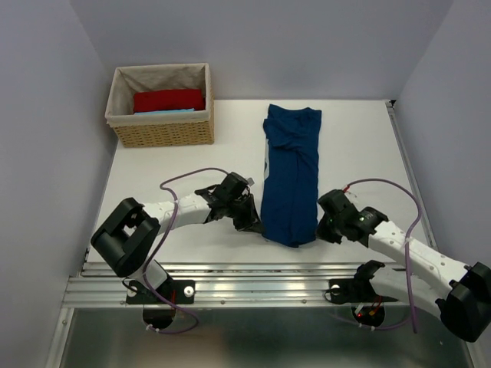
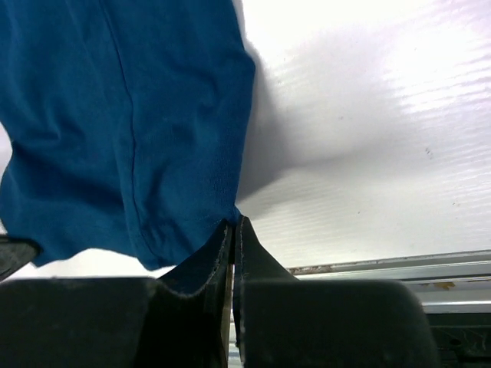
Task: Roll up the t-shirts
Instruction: Roll the T-shirt to the center of the board.
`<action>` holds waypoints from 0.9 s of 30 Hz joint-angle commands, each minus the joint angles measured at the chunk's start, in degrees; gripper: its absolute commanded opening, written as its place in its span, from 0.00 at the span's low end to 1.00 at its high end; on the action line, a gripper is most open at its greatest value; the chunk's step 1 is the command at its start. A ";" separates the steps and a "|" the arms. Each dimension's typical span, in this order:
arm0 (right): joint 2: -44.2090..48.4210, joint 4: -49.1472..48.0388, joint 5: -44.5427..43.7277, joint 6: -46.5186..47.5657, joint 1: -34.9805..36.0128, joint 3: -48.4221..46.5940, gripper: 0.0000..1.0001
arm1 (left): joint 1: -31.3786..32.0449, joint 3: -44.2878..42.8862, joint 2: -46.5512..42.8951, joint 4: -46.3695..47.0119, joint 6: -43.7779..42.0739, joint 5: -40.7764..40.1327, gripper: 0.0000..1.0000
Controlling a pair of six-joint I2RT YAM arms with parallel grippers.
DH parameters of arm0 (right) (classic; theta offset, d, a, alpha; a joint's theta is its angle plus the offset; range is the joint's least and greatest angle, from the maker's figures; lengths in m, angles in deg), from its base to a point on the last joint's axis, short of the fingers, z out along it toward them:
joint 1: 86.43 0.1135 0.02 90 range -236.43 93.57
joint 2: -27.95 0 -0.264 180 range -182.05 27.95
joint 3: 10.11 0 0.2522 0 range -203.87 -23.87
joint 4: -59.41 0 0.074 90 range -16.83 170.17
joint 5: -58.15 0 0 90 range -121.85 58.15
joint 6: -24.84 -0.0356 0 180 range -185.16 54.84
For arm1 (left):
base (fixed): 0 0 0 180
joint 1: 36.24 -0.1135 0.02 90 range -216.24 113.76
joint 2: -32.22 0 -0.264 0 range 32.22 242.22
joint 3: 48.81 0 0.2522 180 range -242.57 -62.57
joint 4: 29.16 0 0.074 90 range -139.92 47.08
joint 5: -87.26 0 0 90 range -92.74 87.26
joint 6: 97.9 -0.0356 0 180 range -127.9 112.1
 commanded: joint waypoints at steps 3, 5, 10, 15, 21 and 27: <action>-5.04 1.12 -6.13 2.19 0.41 -5.37 0.01 | -1.22 -5.45 1.57 0.47 1.45 0.04 0.00; -5.92 1.03 -7.79 2.81 0.41 -6.33 0.01 | -1.84 -6.76 2.19 0.48 1.36 0.04 0.00; -9.25 0.77 -10.87 3.95 0.41 -8.97 0.01 | -4.56 -8.09 3.94 0.83 1.19 -0.05 0.00; -12.51 -0.55 -13.07 5.27 0.41 -10.73 0.01 | -6.41 -10.10 6.23 1.44 0.66 -0.13 0.00; -16.46 -2.48 -14.74 7.03 -0.12 -12.14 0.01 | -7.02 -11.87 9.30 1.79 0.57 -0.22 0.00; -19.09 -5.47 -15.97 8.87 -1.96 -13.19 0.01 | -7.81 -13.97 12.03 2.41 0.05 -0.75 0.00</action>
